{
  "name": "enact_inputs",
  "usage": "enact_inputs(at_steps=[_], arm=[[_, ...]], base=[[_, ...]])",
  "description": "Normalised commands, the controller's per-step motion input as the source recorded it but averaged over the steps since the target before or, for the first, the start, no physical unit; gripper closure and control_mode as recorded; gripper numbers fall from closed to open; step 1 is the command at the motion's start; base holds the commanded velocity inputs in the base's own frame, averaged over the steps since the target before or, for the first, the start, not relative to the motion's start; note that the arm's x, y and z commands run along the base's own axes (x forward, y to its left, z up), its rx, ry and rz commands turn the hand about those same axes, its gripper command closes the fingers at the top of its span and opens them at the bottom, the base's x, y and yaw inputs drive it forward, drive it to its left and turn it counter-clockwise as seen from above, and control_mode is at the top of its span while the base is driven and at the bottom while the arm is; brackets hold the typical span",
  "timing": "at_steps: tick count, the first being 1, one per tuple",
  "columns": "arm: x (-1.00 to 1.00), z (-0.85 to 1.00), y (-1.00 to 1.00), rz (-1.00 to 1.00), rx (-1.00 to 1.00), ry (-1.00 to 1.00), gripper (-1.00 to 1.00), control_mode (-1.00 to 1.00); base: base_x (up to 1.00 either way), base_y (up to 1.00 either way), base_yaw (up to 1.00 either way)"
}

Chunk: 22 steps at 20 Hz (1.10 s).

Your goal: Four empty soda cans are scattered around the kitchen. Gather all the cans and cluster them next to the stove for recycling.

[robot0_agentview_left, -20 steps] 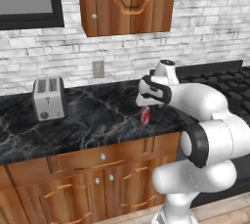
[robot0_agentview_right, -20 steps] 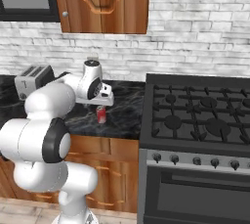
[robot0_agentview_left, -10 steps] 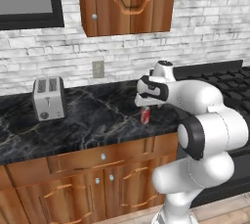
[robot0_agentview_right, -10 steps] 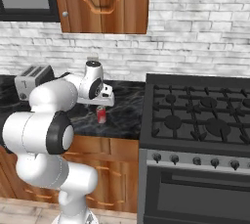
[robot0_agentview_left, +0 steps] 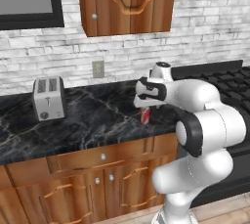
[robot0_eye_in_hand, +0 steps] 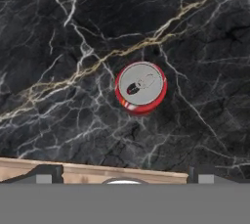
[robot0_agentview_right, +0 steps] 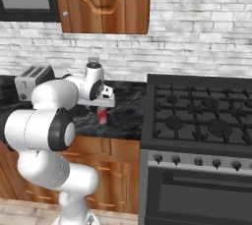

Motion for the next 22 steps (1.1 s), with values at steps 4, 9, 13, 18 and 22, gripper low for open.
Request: enact_inputs(at_steps=[4,9,13,18,22], arm=[[0.12,-0.14,0.03,0.0,0.0,0.0,-1.0,-1.0],[0.14,-0.11,0.0,0.0,0.0,0.0,-1.0,-1.0],[0.11,-0.06,0.0,0.0,0.0,0.0,-1.0,-1.0],[0.13,-0.03,0.0,0.0,0.0,0.0,-1.0,-1.0],[0.17,-0.09,0.0,0.0,0.0,0.0,-1.0,-1.0]], base=[[0.0,0.0,0.0],[0.0,0.0,0.0],[0.0,0.0,0.0],[0.0,0.0,0.0],[0.0,0.0,0.0]])
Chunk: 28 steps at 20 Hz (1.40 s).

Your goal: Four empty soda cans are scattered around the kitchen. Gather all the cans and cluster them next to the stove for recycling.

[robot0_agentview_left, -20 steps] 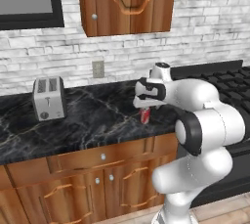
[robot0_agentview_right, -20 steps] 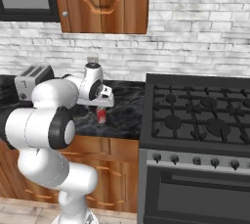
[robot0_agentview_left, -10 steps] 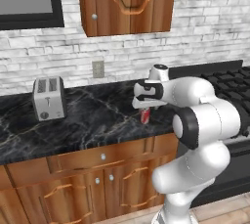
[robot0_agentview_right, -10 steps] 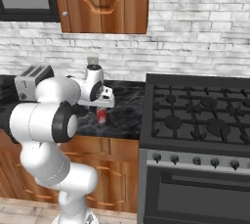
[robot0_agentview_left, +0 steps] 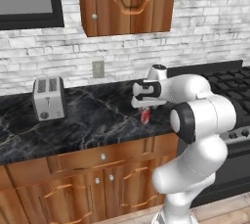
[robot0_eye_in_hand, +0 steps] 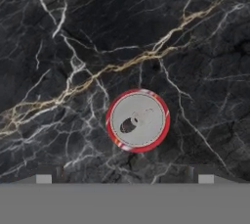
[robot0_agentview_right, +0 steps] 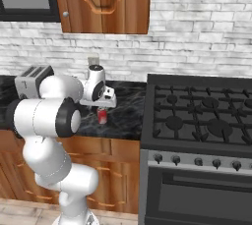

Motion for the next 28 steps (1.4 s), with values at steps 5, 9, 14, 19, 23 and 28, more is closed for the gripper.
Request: enact_inputs(at_steps=[5,9,14,19,23,28], arm=[[0.19,-0.09,0.0,0.0,0.0,0.0,-1.0,-1.0],[0.17,-0.12,0.0,0.0,0.0,0.0,-1.0,-1.0],[0.05,-0.1,0.0,0.0,0.0,0.0,-1.0,-1.0],[0.04,-0.1,0.0,0.0,0.0,0.0,-1.0,-1.0],[0.04,-0.08,0.0,0.0,0.0,0.0,-1.0,-1.0],[0.05,-0.08,0.0,0.0,0.0,0.0,1.0,-1.0]], base=[[0.0,0.0,0.0],[0.0,0.0,0.0],[0.0,0.0,0.0],[0.0,0.0,0.0],[0.0,0.0,0.0],[0.0,0.0,0.0]])
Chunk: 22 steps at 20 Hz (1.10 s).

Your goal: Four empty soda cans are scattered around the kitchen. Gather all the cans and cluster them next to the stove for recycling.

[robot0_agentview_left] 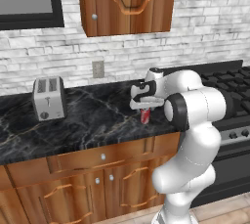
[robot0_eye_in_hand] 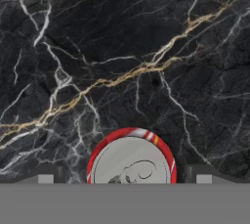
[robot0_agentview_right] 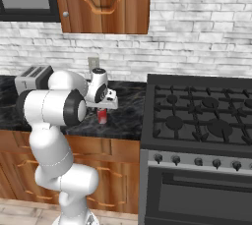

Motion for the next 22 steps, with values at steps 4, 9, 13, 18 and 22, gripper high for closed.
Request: enact_inputs(at_steps=[4,9,13,18,22], arm=[[0.01,-0.06,0.0,0.0,0.0,0.0,1.0,-1.0],[0.0,-0.04,0.0,0.0,0.0,0.0,1.0,-1.0],[-0.17,0.11,0.0,-0.02,0.0,-0.01,1.0,-1.0],[-0.48,0.68,-0.13,-0.02,0.0,0.0,1.0,-1.0],[-0.62,0.68,-0.32,-0.06,0.02,0.0,1.0,-1.0]], base=[[0.0,0.0,0.0],[0.0,0.0,0.0],[0.0,0.0,0.0],[0.0,0.0,0.0],[0.0,0.0,0.0]])
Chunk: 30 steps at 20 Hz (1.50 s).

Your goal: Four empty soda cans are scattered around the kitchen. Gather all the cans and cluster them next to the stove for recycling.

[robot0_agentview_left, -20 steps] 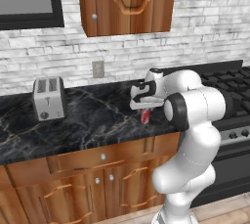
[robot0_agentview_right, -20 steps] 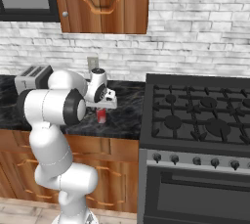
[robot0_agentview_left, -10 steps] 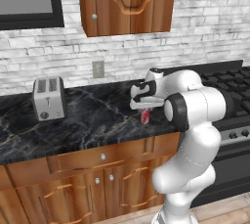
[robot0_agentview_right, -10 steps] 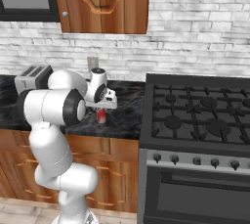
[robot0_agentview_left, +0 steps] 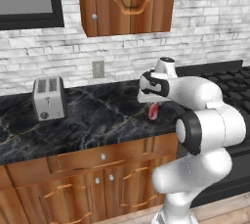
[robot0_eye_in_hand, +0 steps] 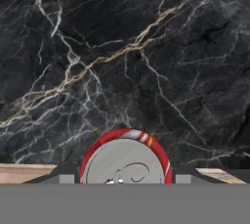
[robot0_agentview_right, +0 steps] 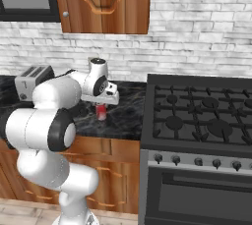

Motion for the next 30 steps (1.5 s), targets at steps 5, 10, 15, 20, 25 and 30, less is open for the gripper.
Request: enact_inputs(at_steps=[5,10,15,20,25,30], arm=[[-0.64,0.67,-0.12,-0.1,0.01,0.0,1.0,-1.0],[-0.69,0.6,-0.01,-0.13,0.0,0.0,1.0,-1.0],[-0.86,0.47,-0.01,-0.12,0.0,0.0,1.0,-1.0],[-0.83,0.25,-0.02,-0.1,0.0,0.0,1.0,-1.0],[-0.8,0.15,-0.02,-0.09,0.0,0.0,1.0,-1.0],[-0.64,0.1,-0.01,-0.1,0.0,0.02,1.0,-1.0]], base=[[0.0,0.0,0.0],[0.0,0.0,0.0],[0.0,0.0,0.0],[0.0,0.0,0.0],[0.0,0.0,0.0],[0.0,0.0,0.0]])
